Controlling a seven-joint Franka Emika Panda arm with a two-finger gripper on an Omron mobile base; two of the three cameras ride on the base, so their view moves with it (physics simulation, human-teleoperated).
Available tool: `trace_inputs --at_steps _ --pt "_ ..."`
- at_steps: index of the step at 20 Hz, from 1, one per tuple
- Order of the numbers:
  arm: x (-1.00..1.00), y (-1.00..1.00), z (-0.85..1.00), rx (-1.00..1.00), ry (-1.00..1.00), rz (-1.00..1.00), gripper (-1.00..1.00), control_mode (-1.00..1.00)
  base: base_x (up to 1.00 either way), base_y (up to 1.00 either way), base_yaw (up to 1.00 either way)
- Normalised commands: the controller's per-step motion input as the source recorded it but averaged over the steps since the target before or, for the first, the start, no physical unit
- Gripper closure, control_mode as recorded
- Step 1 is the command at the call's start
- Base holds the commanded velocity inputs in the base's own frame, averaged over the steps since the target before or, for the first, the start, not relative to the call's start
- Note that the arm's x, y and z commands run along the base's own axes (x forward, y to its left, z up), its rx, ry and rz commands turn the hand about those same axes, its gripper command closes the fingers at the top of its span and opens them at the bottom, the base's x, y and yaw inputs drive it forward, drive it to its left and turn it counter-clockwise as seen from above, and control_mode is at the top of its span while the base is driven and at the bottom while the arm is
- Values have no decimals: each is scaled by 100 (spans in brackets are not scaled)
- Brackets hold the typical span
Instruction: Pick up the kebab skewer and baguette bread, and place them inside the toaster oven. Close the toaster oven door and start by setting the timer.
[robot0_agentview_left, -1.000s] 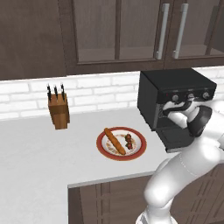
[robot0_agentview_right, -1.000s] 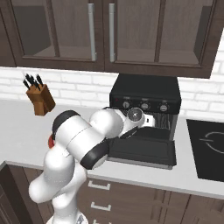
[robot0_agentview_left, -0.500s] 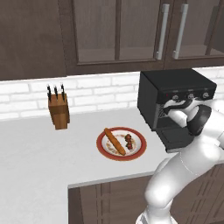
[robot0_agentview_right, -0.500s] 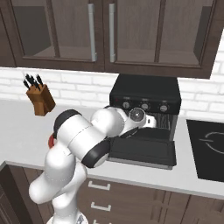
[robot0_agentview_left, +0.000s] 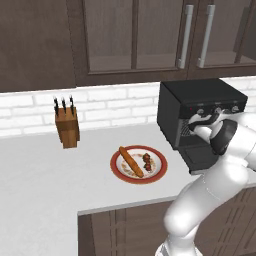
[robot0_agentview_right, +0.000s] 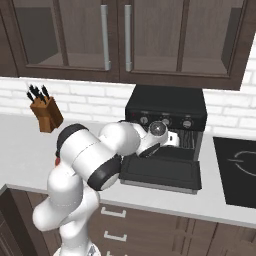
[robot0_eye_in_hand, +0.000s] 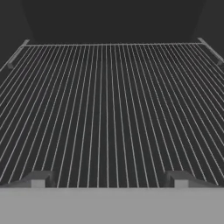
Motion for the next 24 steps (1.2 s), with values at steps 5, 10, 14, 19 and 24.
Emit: trace_inputs --at_steps 5,10,14,19,24 --pt "-77 -13 -85 0 8 0 -100 -100 0 0 0" --pt "-78 -9 -87 0 9 0 -100 -100 0 0 0" --pt "-84 -9 -90 0 10 1 -100 -100 0 0 0" --pt "-89 -10 -94 0 7 0 -100 -100 0 0 0" --pt "-89 -10 -95 0 6 0 -100 -100 0 0 0"
